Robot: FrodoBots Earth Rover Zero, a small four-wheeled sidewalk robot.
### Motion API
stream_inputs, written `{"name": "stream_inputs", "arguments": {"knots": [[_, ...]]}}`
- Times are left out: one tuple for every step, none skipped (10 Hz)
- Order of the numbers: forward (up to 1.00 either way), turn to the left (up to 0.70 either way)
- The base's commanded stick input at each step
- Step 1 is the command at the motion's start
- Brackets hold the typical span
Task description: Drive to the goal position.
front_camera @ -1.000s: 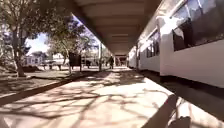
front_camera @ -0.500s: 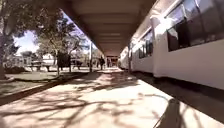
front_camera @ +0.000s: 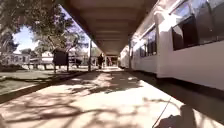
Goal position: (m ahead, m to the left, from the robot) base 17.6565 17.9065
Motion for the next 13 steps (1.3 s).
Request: {"name": "stream_inputs", "arguments": {"knots": [[0.7, 0.0], [0.7, 0.0], [0.7, 0.0], [0.7, 0.0], [0.7, 0.0], [0.7, 0.0], [0.7, 0.0], [0.7, 0.0], [0.7, 0.0], [0.7, 0.0], [0.7, 0.0], [0.7, 0.0], [0.7, 0.0]]}}
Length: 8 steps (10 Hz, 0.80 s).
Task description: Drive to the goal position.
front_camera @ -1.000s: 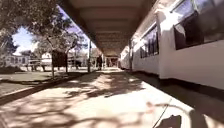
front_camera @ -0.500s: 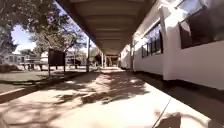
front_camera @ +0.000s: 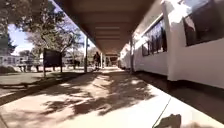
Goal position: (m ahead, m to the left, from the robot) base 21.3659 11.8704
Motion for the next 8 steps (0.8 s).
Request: {"name": "stream_inputs", "arguments": {"knots": [[0.7, 0.0], [0.7, 0.0], [0.7, 0.0], [0.7, 0.0], [0.7, 0.0], [0.7, 0.0], [0.7, 0.0], [0.7, 0.0]]}}
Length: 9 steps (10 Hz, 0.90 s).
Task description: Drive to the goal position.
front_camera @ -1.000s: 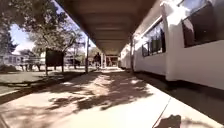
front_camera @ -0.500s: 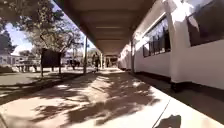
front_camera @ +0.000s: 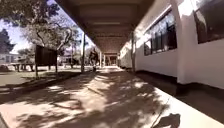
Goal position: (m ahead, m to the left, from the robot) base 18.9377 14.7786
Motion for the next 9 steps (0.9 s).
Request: {"name": "stream_inputs", "arguments": {"knots": [[0.7, 0.0], [0.7, 0.0], [0.7, 0.0], [0.7, 0.0], [0.7, 0.0], [0.7, 0.0], [0.7, 0.0], [0.7, 0.0], [0.7, 0.0]]}}
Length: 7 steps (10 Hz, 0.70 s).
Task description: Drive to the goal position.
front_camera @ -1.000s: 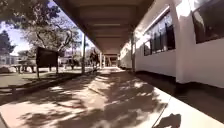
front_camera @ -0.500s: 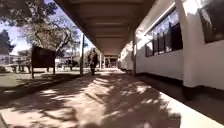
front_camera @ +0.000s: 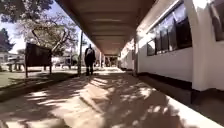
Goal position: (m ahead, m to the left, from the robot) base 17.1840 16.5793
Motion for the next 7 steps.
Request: {"name": "stream_inputs", "arguments": {"knots": [[0.7, 0.0], [0.7, 0.0], [0.7, 0.0], [0.7, 0.0], [0.7, 0.0], [0.7, 0.0], [0.7, 0.0]]}}
